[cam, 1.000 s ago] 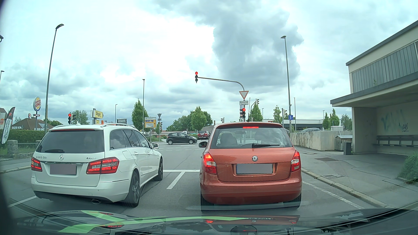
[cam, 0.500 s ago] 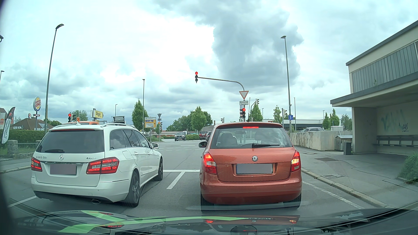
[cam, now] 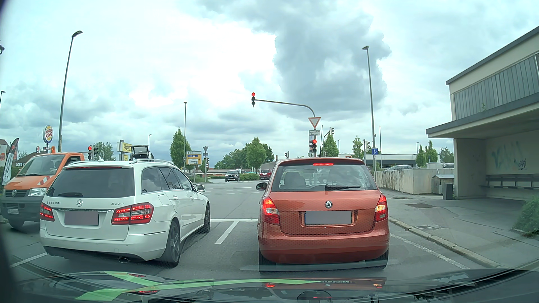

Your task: Follow the waypoints while adhering to traffic rules and regulations

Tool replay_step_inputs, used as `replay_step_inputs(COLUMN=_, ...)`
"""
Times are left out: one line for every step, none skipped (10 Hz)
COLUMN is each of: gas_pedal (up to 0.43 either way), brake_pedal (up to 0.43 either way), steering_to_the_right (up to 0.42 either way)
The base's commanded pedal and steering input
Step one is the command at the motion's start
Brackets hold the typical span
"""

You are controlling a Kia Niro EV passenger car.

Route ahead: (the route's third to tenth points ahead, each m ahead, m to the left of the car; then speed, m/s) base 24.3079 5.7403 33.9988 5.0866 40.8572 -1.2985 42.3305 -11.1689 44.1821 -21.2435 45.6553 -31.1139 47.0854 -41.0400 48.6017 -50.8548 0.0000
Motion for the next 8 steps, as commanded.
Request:
replay_step_inputs(gas_pedal=0.000, brake_pedal=0.244, steering_to_the_right=-0.002)
replay_step_inputs(gas_pedal=0.000, brake_pedal=0.244, steering_to_the_right=-0.002)
replay_step_inputs(gas_pedal=0.000, brake_pedal=0.244, steering_to_the_right=-0.002)
replay_step_inputs(gas_pedal=0.000, brake_pedal=0.244, steering_to_the_right=-0.002)
replay_step_inputs(gas_pedal=0.000, brake_pedal=0.244, steering_to_the_right=-0.002)
replay_step_inputs(gas_pedal=0.000, brake_pedal=0.244, steering_to_the_right=-0.002)
replay_step_inputs(gas_pedal=0.000, brake_pedal=0.244, steering_to_the_right=-0.002)
replay_step_inputs(gas_pedal=0.000, brake_pedal=0.244, steering_to_the_right=-0.002)
